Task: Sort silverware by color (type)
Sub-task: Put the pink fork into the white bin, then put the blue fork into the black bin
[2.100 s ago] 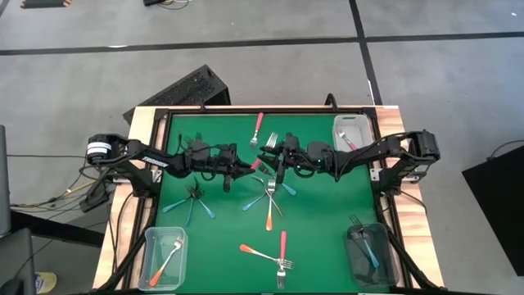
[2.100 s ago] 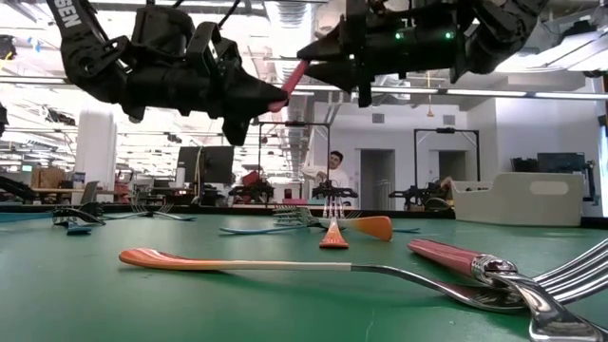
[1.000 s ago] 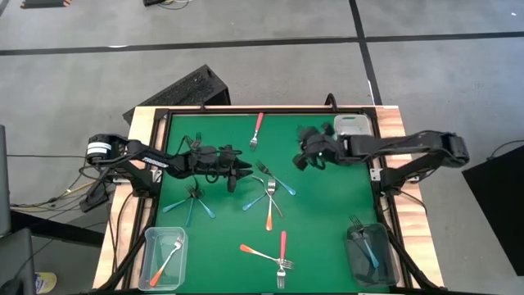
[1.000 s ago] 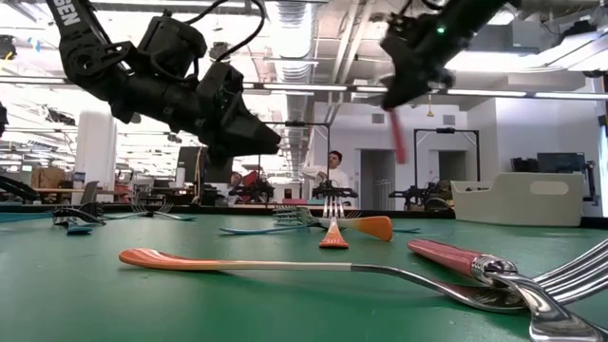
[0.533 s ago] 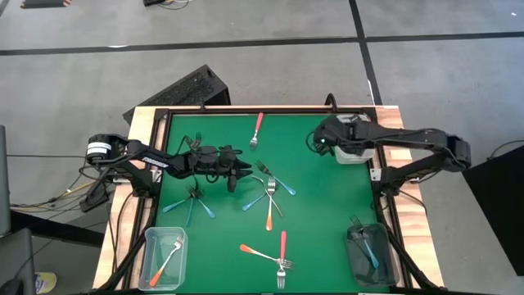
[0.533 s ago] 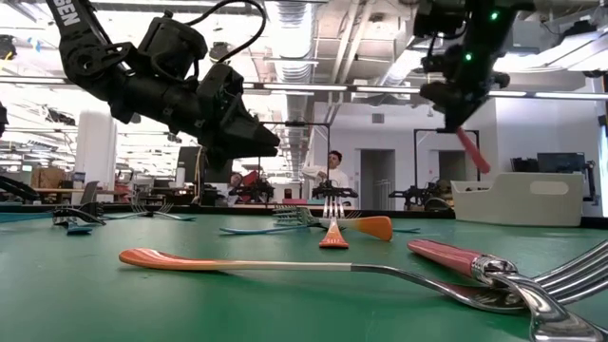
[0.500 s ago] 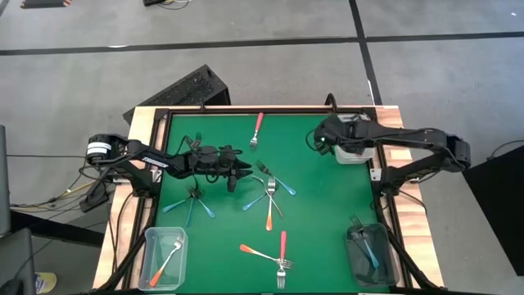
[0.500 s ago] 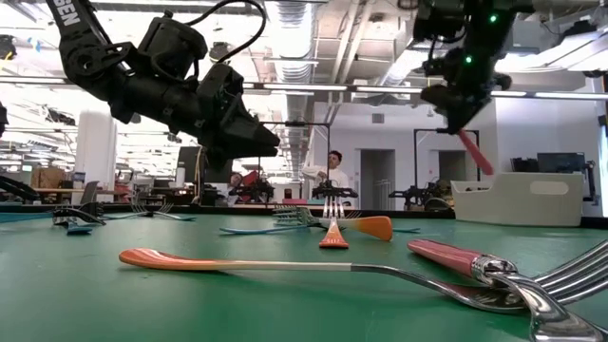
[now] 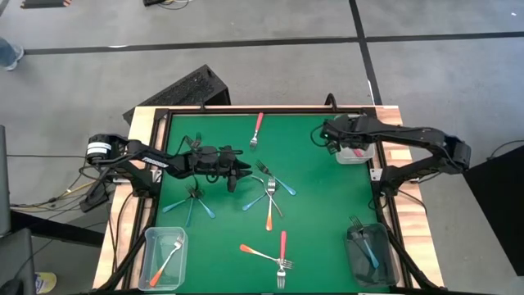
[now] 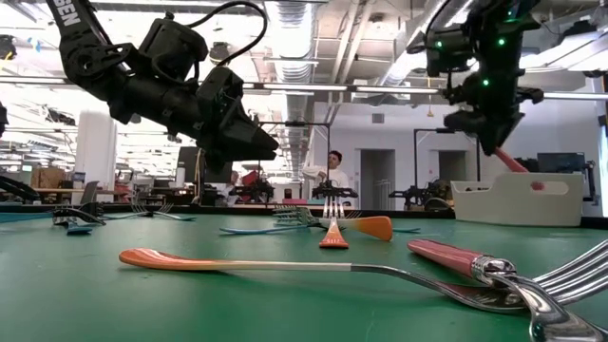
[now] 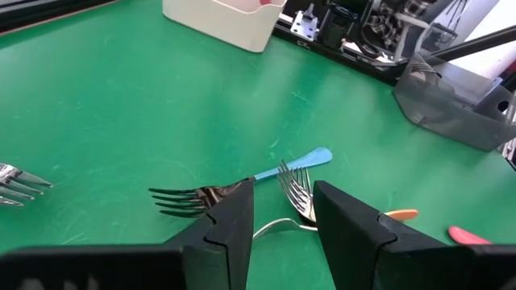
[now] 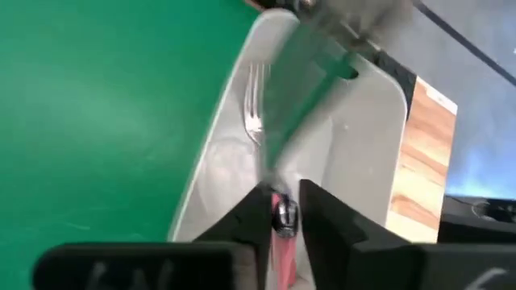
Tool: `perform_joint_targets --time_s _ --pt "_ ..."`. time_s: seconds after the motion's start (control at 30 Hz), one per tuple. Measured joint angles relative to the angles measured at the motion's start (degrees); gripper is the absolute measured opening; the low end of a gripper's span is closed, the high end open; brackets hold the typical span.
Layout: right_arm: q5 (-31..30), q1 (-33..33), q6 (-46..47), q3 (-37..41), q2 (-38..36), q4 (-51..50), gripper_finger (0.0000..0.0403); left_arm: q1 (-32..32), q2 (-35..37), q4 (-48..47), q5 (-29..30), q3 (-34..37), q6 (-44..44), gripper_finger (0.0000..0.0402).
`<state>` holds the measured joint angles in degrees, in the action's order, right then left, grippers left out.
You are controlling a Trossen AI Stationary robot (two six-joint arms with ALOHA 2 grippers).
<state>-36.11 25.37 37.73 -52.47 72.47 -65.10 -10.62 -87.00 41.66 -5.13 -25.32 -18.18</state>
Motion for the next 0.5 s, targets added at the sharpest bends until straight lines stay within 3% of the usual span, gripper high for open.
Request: perform_joint_targets --time_s 0.27,0.5 --pt "0.14 0.99 0.38 1.67 -0.13 3.14 0.0198 0.01 0.00 -0.02 -0.01 0.00 -0.07 0.0116" --pt "9.55 -8.44 -6.76 1.69 0.31 24.82 0.0216 -0.01 0.00 0.03 1.39 0.00 -0.08 0.0116"
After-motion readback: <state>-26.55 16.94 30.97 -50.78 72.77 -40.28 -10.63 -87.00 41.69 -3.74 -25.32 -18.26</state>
